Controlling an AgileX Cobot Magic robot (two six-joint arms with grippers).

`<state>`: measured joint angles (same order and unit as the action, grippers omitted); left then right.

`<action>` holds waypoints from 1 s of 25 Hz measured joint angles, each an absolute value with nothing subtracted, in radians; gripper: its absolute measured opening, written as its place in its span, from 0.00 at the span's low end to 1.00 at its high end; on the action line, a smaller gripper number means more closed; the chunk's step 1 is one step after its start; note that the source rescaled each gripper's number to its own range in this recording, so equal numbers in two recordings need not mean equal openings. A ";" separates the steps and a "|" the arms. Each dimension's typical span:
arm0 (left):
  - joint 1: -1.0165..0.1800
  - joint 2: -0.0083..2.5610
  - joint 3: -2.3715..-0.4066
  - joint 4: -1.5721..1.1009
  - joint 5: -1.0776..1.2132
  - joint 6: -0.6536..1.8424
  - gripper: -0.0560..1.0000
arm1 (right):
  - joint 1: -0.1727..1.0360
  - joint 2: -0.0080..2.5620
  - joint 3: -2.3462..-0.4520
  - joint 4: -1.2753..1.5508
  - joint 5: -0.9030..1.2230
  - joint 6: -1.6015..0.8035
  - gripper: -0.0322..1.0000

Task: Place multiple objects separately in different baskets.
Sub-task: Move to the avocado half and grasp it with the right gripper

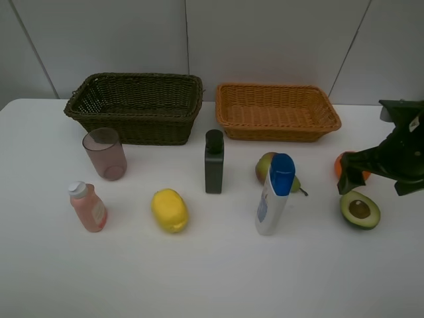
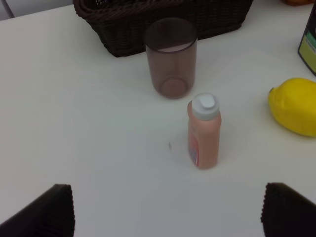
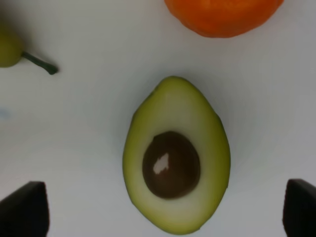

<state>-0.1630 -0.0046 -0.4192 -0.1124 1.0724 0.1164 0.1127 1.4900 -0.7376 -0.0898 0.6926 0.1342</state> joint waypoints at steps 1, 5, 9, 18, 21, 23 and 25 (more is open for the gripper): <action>-0.163 -0.005 -0.419 -0.112 1.072 0.116 1.00 | 0.113 1.511 -0.738 -0.090 0.685 0.128 1.00; -0.163 -0.005 -0.419 -0.112 1.072 0.116 1.00 | 0.113 1.586 -0.738 -0.080 0.649 0.117 1.00; -0.163 -0.005 -0.419 -0.112 1.072 0.116 1.00 | 0.113 1.639 -0.738 -0.080 0.624 0.112 1.00; -0.163 -0.005 -0.419 -0.112 1.072 0.116 1.00 | 0.113 1.705 -0.739 -0.078 0.598 0.112 1.00; -0.163 -0.005 -0.419 -0.112 1.072 0.116 1.00 | 0.113 1.724 -0.739 -0.078 0.588 0.111 1.00; -0.163 -0.005 -0.419 -0.112 1.072 0.116 1.00 | 0.113 1.732 -0.739 -0.078 0.574 0.111 1.00; -0.163 -0.005 -0.419 -0.112 1.072 0.116 1.00 | 0.113 1.742 -0.739 -0.078 0.567 0.111 1.00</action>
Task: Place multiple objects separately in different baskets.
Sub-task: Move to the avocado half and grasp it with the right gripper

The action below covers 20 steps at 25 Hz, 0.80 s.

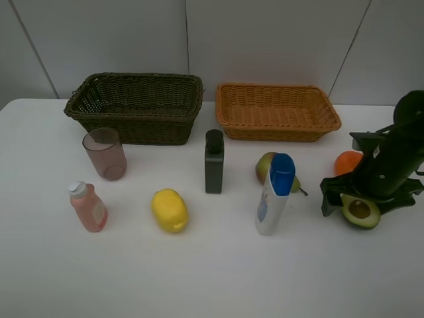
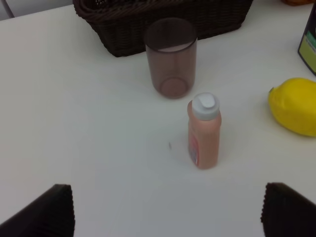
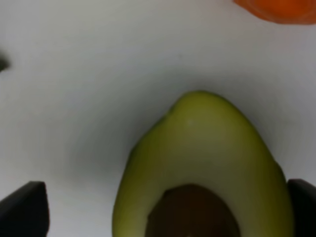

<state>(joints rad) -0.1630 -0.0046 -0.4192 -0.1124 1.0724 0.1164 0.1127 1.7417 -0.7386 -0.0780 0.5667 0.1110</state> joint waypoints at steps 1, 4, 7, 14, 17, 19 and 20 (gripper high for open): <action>-0.163 -0.005 -0.419 -0.112 1.072 0.116 1.00 | 0.113 1.748 -0.739 -0.078 0.564 0.111 1.00; -0.163 -0.005 -0.419 -0.112 1.072 0.116 1.00 | 0.113 1.768 -0.739 -0.078 0.564 0.111 1.00; -0.163 -0.005 -0.419 -0.112 1.072 0.116 1.00 | 0.113 1.774 -0.739 -0.078 0.564 0.111 1.00; -0.163 -0.005 -0.419 -0.112 1.072 0.116 1.00 | 0.113 1.774 -0.739 -0.078 0.564 0.111 1.00; -0.163 -0.005 -0.419 -0.112 1.072 0.116 1.00 | 0.113 1.774 -0.739 -0.078 0.566 0.111 0.93; -0.163 -0.005 -0.419 -0.112 1.072 0.116 1.00 | 0.113 1.774 -0.739 -0.078 0.568 0.111 0.80; -0.163 -0.005 -0.419 -0.112 1.072 0.116 1.00 | 0.113 1.774 -0.739 -0.078 0.570 0.111 0.72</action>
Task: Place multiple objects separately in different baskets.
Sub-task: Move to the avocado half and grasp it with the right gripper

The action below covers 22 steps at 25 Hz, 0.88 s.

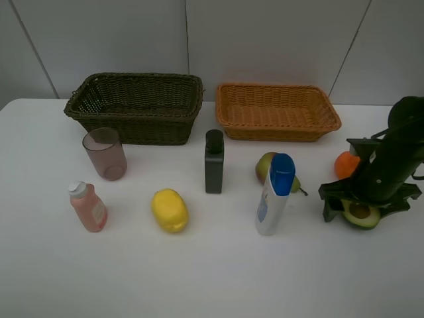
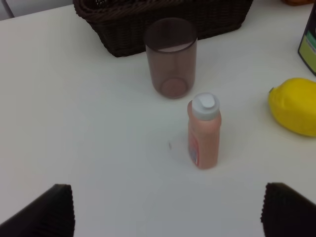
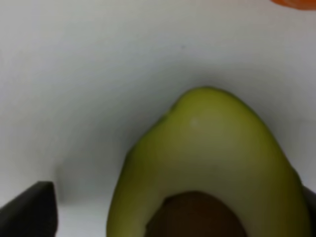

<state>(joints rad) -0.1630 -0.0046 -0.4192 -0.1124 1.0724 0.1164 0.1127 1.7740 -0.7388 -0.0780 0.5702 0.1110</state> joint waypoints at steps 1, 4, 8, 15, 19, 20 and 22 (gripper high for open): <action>-0.163 -0.005 -0.419 -0.112 1.072 0.116 1.00 | 0.113 1.774 -0.739 -0.078 0.570 0.111 0.62; -0.163 -0.005 -0.419 -0.112 1.072 0.116 1.00 | 0.113 1.774 -0.739 -0.076 0.573 0.111 0.37; -0.163 -0.005 -0.419 -0.112 1.072 0.116 1.00 | 0.113 1.774 -0.739 -0.074 0.573 0.111 0.37; -0.163 -0.005 -0.419 -0.112 1.072 0.116 1.00 | 0.113 1.774 -0.739 -0.074 0.572 0.111 0.37; -0.163 -0.005 -0.419 -0.112 1.072 0.116 1.00 | 0.103 1.774 -0.739 -0.069 0.565 0.111 0.37; -0.163 -0.005 -0.419 -0.112 1.072 0.116 1.00 | 0.101 1.774 -0.739 -0.068 0.562 0.111 0.37; -0.163 -0.005 -0.419 -0.112 1.072 0.116 1.00 | 0.101 1.773 -0.739 -0.068 0.562 0.111 0.37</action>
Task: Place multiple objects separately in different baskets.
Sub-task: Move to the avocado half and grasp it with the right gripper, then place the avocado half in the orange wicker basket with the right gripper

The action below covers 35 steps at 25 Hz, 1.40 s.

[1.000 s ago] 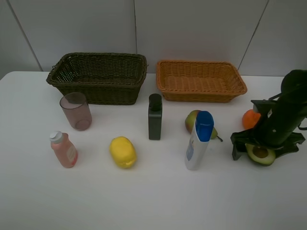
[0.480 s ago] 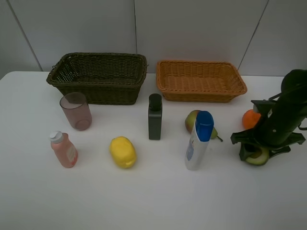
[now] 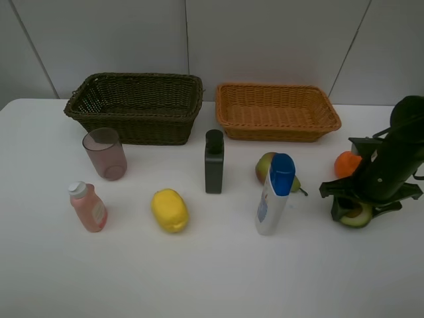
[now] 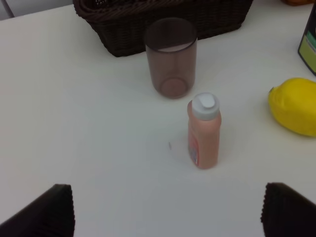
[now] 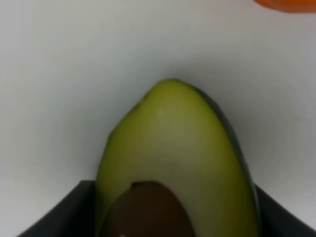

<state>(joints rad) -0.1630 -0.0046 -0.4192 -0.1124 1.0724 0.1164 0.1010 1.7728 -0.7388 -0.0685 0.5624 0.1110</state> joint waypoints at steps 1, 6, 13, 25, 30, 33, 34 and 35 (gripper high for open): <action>-0.163 -0.005 -0.419 -0.112 1.072 0.116 1.00 | 0.101 1.768 -0.739 -0.068 0.562 0.111 0.37; -0.163 -0.005 -0.419 -0.112 1.072 0.116 1.00 | 0.101 1.705 -0.750 -0.068 0.573 0.111 0.37; -0.163 -0.005 -0.419 -0.112 1.072 0.116 1.00 | 0.101 1.562 -0.757 -0.068 0.611 0.111 0.37; -0.163 -0.005 -0.419 -0.112 1.072 0.116 1.00 | 0.101 1.494 -1.058 -0.010 0.711 -0.019 0.37; -0.163 -0.005 -0.419 -0.112 1.072 0.116 1.00 | 0.101 1.560 -1.223 0.051 0.763 -0.119 0.37; -0.163 -0.005 -0.419 -0.112 1.072 0.116 1.00 | 0.101 1.630 -1.323 0.065 0.786 -0.154 0.37; -0.163 -0.005 -0.419 -0.112 1.072 0.116 1.00 | 0.101 1.656 -1.356 0.068 0.790 -0.162 0.36; -0.163 -0.005 -0.419 -0.112 1.072 0.116 1.00 | 0.101 1.684 -1.383 0.075 0.791 -0.166 0.36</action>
